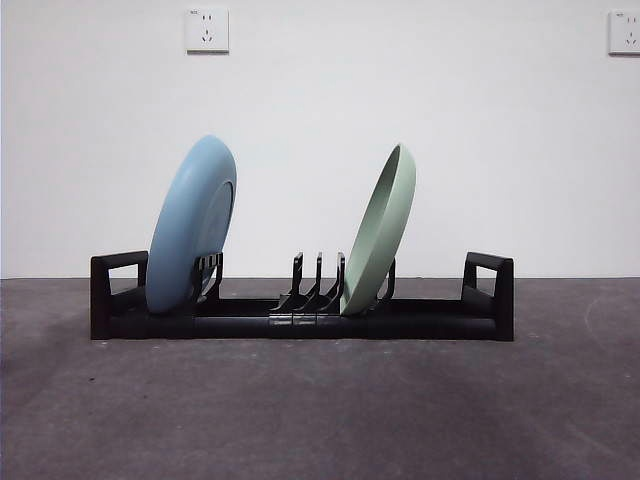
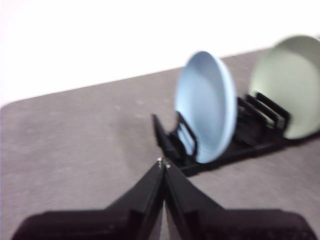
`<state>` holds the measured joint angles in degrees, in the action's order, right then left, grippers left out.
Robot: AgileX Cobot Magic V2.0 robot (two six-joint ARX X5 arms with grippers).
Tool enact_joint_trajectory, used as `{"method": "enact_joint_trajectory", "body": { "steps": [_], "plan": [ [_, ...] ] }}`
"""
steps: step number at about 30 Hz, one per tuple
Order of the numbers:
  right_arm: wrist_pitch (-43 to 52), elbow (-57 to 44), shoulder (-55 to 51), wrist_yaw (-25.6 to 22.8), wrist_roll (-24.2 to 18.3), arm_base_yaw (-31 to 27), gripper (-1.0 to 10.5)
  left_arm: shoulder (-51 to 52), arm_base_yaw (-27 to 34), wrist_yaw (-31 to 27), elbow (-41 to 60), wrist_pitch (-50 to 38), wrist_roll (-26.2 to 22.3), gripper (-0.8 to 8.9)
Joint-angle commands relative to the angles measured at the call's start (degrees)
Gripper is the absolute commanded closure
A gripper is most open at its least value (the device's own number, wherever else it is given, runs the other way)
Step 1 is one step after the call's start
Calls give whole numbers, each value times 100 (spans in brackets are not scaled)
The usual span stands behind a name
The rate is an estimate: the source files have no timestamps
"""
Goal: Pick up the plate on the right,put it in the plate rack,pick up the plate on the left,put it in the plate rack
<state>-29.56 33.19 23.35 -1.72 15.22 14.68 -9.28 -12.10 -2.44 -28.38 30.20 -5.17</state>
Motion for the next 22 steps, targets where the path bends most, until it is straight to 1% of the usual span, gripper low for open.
{"method": "enact_joint_trajectory", "body": {
  "steps": [1, 3, 9, 15, 22],
  "plan": [
    [37, -31, -11, -17, 33, 11, 946, 205, 339, -9, 577, -339, -85, 817],
    [37, -31, -11, -17, 33, 11, 946, 378, 568, 66, 1010, -675, -81, 817],
    [37, -31, -11, -17, 33, 11, 946, 748, 984, 691, 2109, -1694, -74, 817],
    [37, -31, -11, -17, 33, 11, 946, 916, 1108, 761, 2581, -1838, 70, 817],
    [37, -31, -11, -17, 33, 11, 946, 916, 1110, 715, 2754, -1818, 146, 817]
  ]
}}
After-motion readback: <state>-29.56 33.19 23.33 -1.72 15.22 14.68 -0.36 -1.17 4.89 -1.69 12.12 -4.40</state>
